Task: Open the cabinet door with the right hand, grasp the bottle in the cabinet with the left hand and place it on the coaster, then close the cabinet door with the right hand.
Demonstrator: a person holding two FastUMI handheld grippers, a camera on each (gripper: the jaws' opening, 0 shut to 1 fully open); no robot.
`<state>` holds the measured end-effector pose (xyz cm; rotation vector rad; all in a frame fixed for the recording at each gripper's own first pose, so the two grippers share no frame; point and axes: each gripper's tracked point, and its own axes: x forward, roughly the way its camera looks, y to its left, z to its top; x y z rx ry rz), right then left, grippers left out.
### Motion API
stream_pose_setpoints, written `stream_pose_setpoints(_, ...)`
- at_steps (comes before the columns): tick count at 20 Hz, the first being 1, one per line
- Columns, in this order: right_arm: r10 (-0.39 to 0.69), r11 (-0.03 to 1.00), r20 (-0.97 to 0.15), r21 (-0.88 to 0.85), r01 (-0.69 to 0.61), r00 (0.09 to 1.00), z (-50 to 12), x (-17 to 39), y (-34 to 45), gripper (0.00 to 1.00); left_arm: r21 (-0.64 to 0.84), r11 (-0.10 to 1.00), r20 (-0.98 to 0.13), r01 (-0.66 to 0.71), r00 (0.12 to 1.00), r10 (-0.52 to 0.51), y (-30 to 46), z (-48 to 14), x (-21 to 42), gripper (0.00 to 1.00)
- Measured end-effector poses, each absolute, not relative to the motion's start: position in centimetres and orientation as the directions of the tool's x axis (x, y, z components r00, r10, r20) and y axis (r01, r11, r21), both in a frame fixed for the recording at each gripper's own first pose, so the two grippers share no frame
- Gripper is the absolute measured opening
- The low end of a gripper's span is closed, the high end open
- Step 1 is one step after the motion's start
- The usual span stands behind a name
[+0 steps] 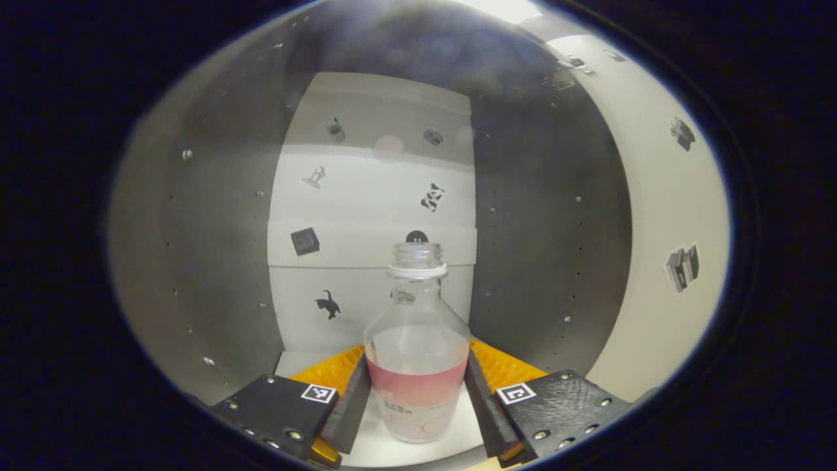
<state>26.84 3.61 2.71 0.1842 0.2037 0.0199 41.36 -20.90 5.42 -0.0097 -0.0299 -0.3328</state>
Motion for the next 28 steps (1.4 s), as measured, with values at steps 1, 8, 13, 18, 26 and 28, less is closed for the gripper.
stream_pose_setpoints(1,0.042,0.983,-0.198,0.184,-0.005,0.979,2.6,27.0,3.5,0.98,-0.004,0.946,0.041,0.325,0.945,-0.325,-20.9,5.8,40.8,0.72)
stream_pose_setpoints(8,0.095,0.974,-0.196,0.223,-0.05,0.976,1.7,28.4,3.5,0.98,0.032,0.964,0.109,0.266,0.957,-0.268,-18.9,7.2,34.8,0.73)
stream_pose_setpoints(13,0.092,0.967,-0.172,0.249,-0.047,0.981,2.5,26.2,4.5,0.98,0.024,0.97,0.097,0.24,0.966,-0.241,-16.4,5.5,28.3,0.72)
stream_pose_setpoints(18,0.08,0.963,-0.188,0.266,-0.028,0.979,2.1,23.1,5.6,0.98,-0.015,0.979,0.058,0.204,0.977,-0.203,-12.6,3.1,21.3,0.72)
stream_pose_setpoints(26,0.046,0.962,-0.171,0.274,0.003,0.984,3.2,20.1,5.8,0.98,0.003,1.0,-0.065,-0.014,0.998,0.014,-6.3,-9.1,12.8,0.72)
stream_pose_setpoints(28,0.056,0.956,-0.166,0.293,-0.005,0.985,3.2,19.5,6.5,0.98,0.025,0.999,-0.078,-0.026,0.997,0.028,-6.0,-12.5,11.2,0.73)
